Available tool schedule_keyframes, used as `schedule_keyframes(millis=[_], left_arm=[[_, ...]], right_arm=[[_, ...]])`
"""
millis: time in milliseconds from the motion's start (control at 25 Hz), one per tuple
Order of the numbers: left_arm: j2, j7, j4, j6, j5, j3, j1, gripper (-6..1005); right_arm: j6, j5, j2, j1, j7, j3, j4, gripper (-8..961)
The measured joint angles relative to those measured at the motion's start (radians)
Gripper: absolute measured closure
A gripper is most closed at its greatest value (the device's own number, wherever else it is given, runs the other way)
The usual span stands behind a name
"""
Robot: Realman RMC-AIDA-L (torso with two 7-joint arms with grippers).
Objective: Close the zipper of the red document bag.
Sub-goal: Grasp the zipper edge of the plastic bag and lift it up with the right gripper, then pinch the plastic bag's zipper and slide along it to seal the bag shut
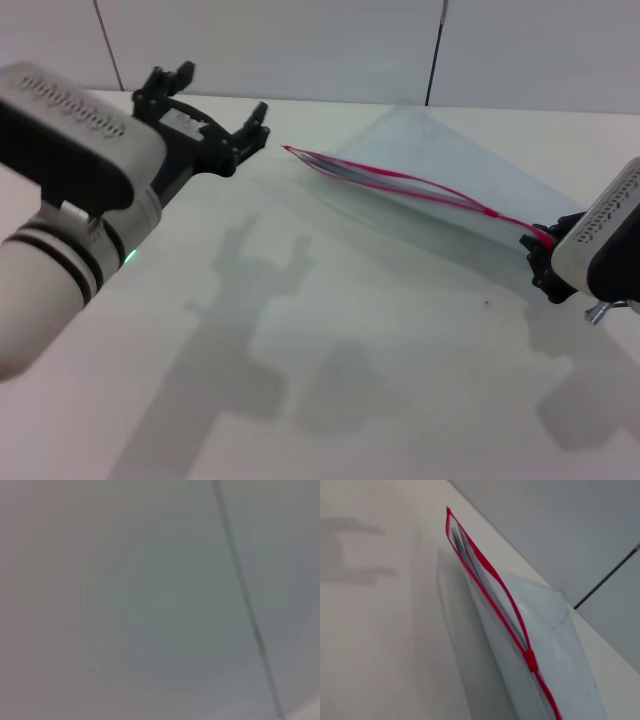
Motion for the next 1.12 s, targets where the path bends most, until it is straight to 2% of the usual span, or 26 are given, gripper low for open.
schedule_keyframes(millis=[240,400,440,480,560,800,960,1120], left_arm=[[0.0,0.099,0.093,0.392,0.027,-0.133,-0.054,214],[0.0,0.111,0.156,0.658,0.155,-0.198,-0.134,217],[0.0,0.108,0.199,0.759,0.229,-0.211,-0.168,218],[0.0,0.108,0.199,0.759,0.229,-0.211,-0.168,218],[-0.003,0.107,0.239,0.849,0.3,-0.218,-0.202,219],[-0.007,0.104,0.302,1.005,0.425,-0.198,-0.303,232],[-0.008,0.103,0.306,1.045,0.515,-0.136,-0.355,246],[-0.008,0.104,0.289,1.047,0.565,-0.09,-0.379,246]], right_arm=[[-0.001,0.007,0.0,-0.013,0.001,-0.003,-0.041,867],[-0.009,0.01,0.0,-0.008,0.001,-0.011,-0.045,883],[-0.01,0.011,0.0,-0.006,0.001,-0.014,-0.045,887],[-0.01,0.012,0.0,-0.004,0.001,-0.018,-0.045,892],[-0.01,0.018,0.0,0.001,0.001,-0.026,-0.045,901],[-0.01,0.038,-0.003,0.012,0.0,-0.04,-0.042,903],[-0.01,0.038,-0.003,0.013,-0.003,-0.053,-0.045,901],[-0.01,0.038,-0.003,0.014,-0.007,-0.057,-0.05,901]])
